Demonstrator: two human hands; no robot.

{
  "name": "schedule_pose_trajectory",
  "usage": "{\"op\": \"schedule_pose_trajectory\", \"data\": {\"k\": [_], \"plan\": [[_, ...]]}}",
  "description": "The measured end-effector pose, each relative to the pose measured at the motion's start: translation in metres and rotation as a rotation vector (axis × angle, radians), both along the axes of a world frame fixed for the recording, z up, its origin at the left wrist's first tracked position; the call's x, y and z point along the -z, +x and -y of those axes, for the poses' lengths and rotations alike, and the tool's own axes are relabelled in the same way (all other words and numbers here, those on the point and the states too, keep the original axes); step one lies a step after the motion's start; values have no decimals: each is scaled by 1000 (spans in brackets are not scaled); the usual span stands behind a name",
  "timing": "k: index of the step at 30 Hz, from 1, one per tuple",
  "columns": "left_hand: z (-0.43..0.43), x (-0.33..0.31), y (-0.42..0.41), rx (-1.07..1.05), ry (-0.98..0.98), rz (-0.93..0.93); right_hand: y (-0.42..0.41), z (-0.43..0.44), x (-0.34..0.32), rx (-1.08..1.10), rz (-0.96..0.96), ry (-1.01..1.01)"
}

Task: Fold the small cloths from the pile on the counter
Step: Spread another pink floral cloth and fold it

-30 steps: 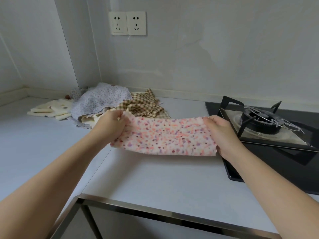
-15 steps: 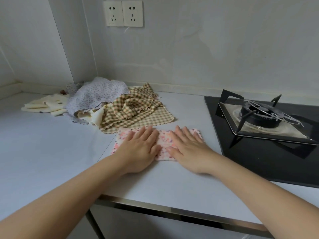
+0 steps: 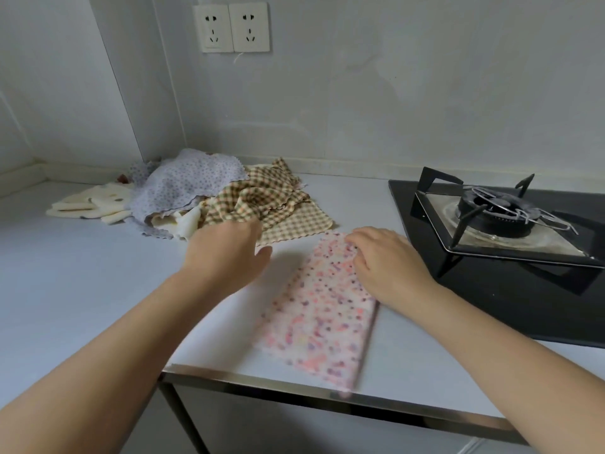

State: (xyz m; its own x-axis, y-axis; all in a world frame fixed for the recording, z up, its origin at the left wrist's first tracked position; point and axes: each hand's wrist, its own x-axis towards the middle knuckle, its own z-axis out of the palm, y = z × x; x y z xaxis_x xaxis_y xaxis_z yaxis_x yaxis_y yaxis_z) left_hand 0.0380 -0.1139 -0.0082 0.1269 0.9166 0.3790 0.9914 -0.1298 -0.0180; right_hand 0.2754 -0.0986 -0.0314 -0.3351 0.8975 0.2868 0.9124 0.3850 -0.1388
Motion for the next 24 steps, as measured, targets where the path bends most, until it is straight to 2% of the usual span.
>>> {"op": "schedule_pose_trajectory", "data": {"k": [1,4,7,9,11,17,19,21,24], "plan": [[0,-2,-4,148,-48,76,2,-1,-1,-8,-31,1],[9,-9,-4,566,-373,386,6,-4,-3,-46,-141,-68],[17,-3,11,640,-627,380,12,-8,-2,-86,-141,-130],[17,7,22,652,-608,332,15,-9,-4,-131,-153,-162],[13,10,23,624,-538,374,18,-7,-9,-201,-171,-225],[3,6,-2,497,-466,813,24,2,-20,-340,-46,-454],[1,5,-4,501,-493,845,13,7,-14,-391,-190,-429],[0,7,-5,526,-518,800,3,7,-5,-447,-462,-387],[-8,14,-18,469,-375,714,-4,10,-2,-450,-674,-434]]}}
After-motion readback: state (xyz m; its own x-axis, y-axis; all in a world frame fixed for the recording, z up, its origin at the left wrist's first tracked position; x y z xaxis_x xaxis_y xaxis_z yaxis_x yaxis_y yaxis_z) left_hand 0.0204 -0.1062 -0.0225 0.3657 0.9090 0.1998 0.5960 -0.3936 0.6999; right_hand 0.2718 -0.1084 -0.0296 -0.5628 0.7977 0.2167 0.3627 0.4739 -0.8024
